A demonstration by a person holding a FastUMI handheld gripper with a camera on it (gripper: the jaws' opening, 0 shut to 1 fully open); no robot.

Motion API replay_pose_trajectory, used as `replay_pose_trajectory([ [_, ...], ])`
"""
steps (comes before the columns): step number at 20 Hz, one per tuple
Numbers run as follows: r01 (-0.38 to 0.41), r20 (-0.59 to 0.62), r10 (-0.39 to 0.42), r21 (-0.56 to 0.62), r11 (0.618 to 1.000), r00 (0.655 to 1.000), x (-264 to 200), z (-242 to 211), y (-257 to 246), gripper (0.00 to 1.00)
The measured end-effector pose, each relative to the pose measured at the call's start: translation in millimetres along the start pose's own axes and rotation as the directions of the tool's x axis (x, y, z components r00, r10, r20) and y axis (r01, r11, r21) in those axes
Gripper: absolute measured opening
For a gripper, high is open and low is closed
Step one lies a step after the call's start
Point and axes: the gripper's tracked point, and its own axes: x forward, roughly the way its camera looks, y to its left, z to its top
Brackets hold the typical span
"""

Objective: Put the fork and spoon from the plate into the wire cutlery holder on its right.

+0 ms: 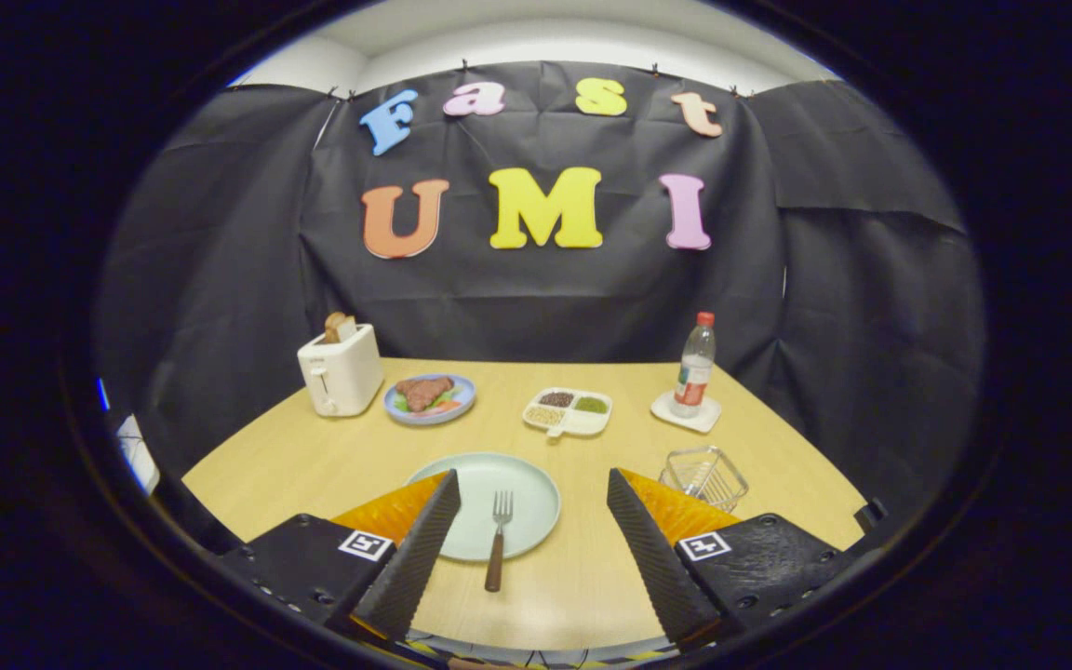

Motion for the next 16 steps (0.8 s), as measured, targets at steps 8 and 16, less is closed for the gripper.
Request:
replay_pose_trajectory([
  [8, -0.011, -0.237, -0.001, -0.050, 0.999, 0.971, 41.4, -79.8, 15.0, 0.96],
  [16, -0.061, -0.428, 0.040, -0.036, 0.997, 0.903, 50.2, -118.2, 26.8, 0.95],
])
